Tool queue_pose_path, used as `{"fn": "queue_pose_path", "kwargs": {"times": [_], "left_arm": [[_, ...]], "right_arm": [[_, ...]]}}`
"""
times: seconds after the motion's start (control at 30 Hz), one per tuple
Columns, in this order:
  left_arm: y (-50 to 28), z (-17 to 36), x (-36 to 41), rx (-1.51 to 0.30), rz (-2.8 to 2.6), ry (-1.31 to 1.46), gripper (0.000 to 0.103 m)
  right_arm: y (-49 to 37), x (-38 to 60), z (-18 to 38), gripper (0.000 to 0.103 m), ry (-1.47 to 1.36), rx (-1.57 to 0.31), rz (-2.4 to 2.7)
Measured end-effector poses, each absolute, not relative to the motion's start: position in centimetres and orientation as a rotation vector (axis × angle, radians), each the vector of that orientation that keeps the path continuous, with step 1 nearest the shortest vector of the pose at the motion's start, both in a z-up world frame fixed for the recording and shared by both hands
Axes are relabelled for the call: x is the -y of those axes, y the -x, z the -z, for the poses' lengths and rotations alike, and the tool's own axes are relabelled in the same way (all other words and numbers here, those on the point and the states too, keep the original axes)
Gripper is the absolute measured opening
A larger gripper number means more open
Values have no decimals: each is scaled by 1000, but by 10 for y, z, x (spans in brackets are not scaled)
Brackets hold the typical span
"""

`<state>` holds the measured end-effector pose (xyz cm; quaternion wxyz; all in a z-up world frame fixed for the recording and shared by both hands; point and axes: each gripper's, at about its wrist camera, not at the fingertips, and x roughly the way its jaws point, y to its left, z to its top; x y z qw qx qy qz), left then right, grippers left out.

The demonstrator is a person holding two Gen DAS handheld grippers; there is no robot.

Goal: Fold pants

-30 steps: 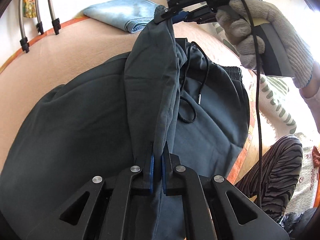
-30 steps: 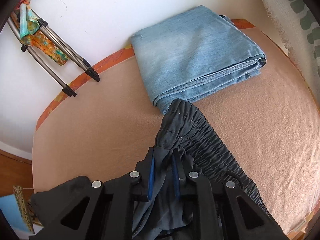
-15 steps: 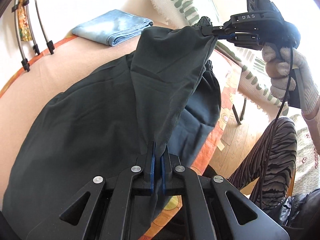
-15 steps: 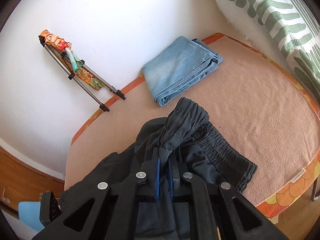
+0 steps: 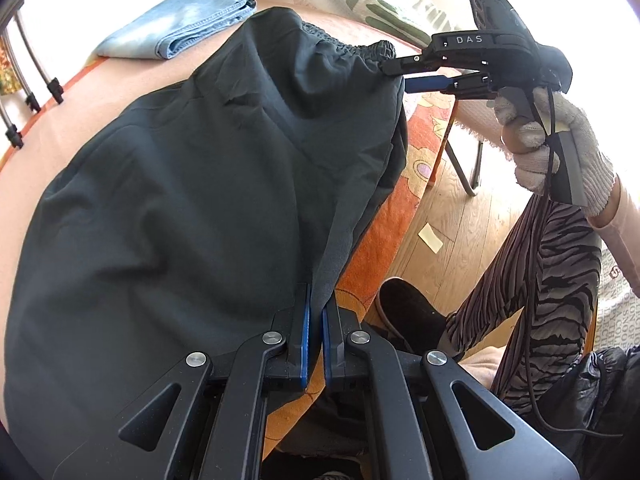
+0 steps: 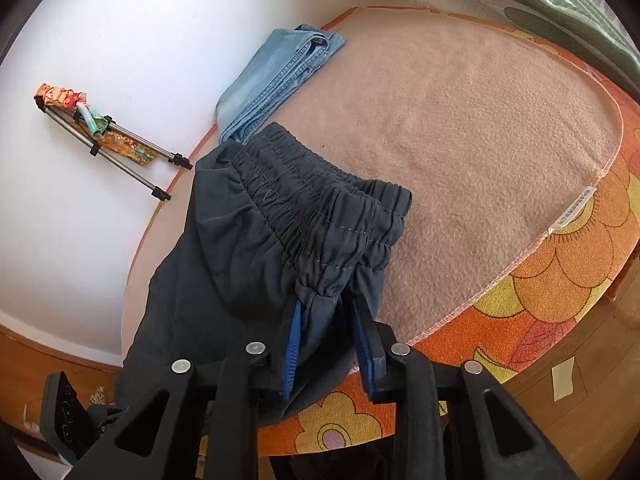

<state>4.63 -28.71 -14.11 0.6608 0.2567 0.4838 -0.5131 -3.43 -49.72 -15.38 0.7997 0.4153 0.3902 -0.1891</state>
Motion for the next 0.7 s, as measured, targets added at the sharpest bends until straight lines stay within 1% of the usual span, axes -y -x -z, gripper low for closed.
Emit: {"fn": "queue_pose_path", "kwargs": {"times": [0.03,0.07,0.1,0.23,0.3,0.33,0.37,0.4,0.47,0.5,0.53,0.6,0.7], "left_arm": [[-47,141,288,-1102,1162,-572,3],[-47,142,289,-1107,1165,-569,3],[-47,142,290,-1109,1165,-571,3],[-44,137,286,-1110,1173,-561,5],[-49,128,277,-1120,1176,-512,12],[-53,122,271,-1119,1170,-478,18],[-59,117,263,-1119,1162,-441,23],[-67,112,253,-1116,1154,-400,24],[-87,106,231,-1108,1101,-328,30],[-99,105,219,-1106,1052,-301,31],[-111,107,209,-1110,1002,-277,31],[-135,114,191,-1132,913,-238,31],[-159,131,179,-1149,802,-266,31]], "right_arm": [[37,499,149,54,-863,-825,441],[38,502,145,70,-844,-818,472],[39,506,143,76,-843,-806,488],[26,524,150,76,-888,-818,501],[18,529,157,75,-906,-834,502],[15,532,161,75,-921,-834,495],[13,532,165,68,-942,-825,475],[12,533,169,60,-965,-818,454],[13,532,172,53,-980,-786,448],[14,532,174,41,-996,-771,428],[16,532,177,34,-1023,-749,399],[19,530,177,26,-1033,-714,400],[24,520,162,22,-971,-685,417]]}}
